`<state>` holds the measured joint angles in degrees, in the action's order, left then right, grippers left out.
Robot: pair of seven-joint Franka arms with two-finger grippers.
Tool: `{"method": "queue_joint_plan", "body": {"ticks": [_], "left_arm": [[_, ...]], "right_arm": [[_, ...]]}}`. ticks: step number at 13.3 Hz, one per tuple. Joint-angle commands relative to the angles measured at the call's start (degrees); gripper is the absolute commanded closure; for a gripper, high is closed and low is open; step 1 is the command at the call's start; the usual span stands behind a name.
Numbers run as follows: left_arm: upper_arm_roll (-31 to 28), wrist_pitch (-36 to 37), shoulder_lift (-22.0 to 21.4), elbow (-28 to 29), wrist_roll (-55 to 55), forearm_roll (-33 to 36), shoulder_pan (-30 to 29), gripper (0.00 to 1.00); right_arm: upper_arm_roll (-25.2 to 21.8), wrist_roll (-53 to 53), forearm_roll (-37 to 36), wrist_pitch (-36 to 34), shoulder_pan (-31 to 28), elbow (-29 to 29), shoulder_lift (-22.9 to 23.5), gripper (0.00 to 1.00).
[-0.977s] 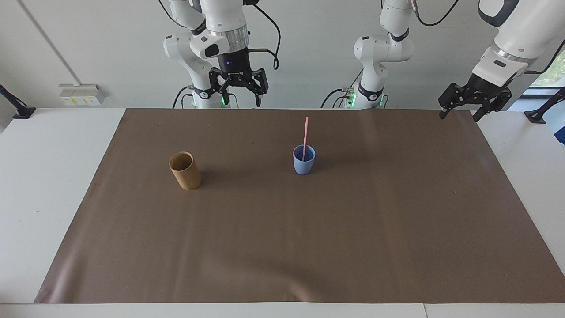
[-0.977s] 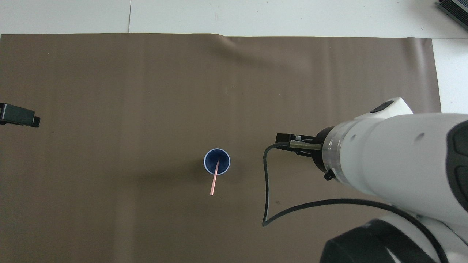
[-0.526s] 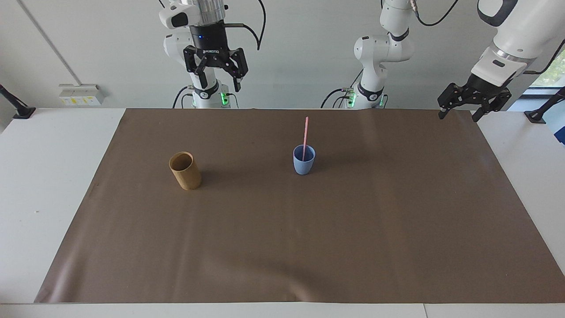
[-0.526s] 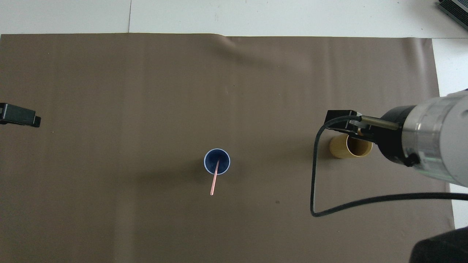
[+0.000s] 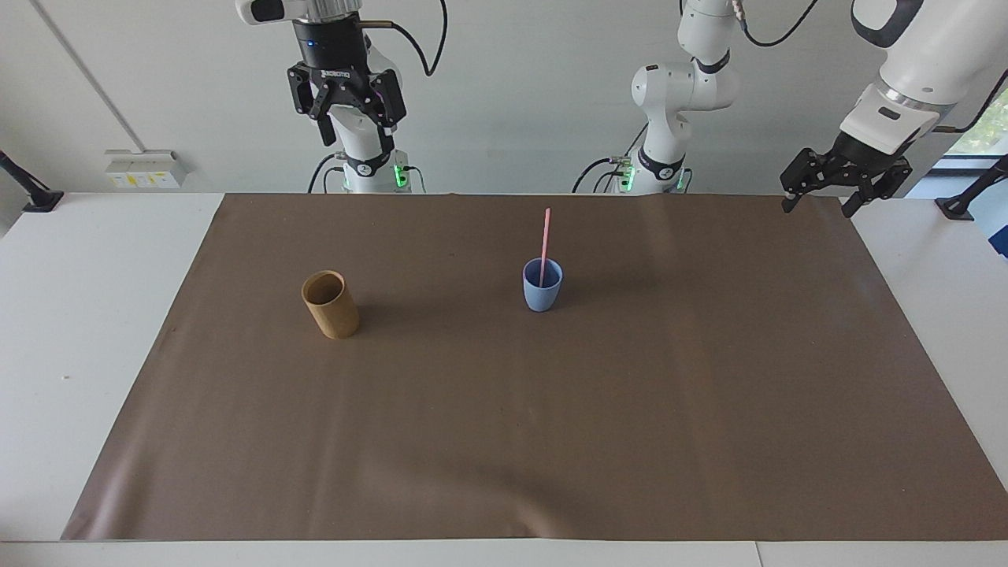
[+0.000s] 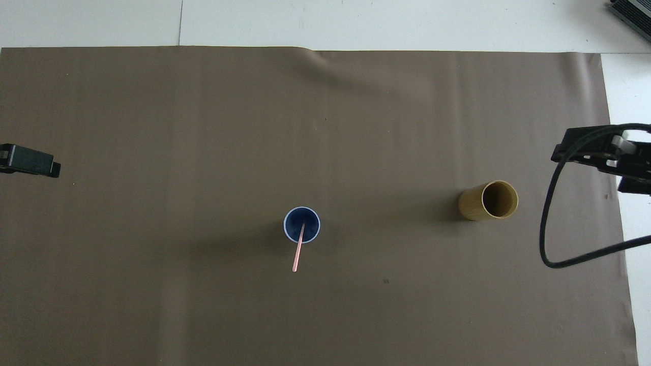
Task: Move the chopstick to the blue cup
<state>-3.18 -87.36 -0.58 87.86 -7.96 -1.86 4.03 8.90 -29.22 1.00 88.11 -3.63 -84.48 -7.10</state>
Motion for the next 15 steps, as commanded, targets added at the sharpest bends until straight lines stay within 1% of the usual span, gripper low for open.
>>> {"method": "queue_joint_plan", "body": {"ticks": [1,3,5,6,10,12,14,15], "left_arm": [[0.0,-0.8,-1.1,1.5,-0.7,0.5,0.1,0.00],[0.1,-0.8,-1.2,1.6,-0.7,0.5,0.1,0.00],[0.1,-0.8,-1.2,1.5,-0.7,0.5,0.1,0.00],[0.1,-0.8,-1.2,1.5,-0.8,0.5,0.1,0.00],[0.1,-0.4,-1.2,1.6,-0.6,0.5,0.1,0.00],[0.1,-0.4,-1.2,1.6,-0.5,0.5,0.1,0.00],[0.1,-0.3,-1.2,1.7,-0.7,0.5,0.1,0.00],[0.1,-0.3,-1.3,1.7,-0.7,0.5,0.1,0.00]], "right_arm": [[-4.8,7.8,-0.6,-2.2,-0.7,0.5,-1.1,0.00],[-6.9,14.8,-0.9,-5.0,-0.8,-0.2,-0.9,0.00],[-6.6,19.6,-4.4,-4.9,-0.9,-3.8,-0.5,0.00],[-6.6,20.6,-4.6,-4.6,-0.2,-5.8,-0.5,0.00],[-6.2,18.3,-3.5,-3.7,2.7,-8.4,-0.1,0.00],[-6.2,17.4,-3.0,-3.0,2.7,-9.1,-0.1,0.00],[-6.3,16.4,0.1,-2.9,1.9,-9.2,-0.1,0.00],[-6.4,16.5,0.1,-2.9,1.8,-9.5,-0.1,0.00]]}}
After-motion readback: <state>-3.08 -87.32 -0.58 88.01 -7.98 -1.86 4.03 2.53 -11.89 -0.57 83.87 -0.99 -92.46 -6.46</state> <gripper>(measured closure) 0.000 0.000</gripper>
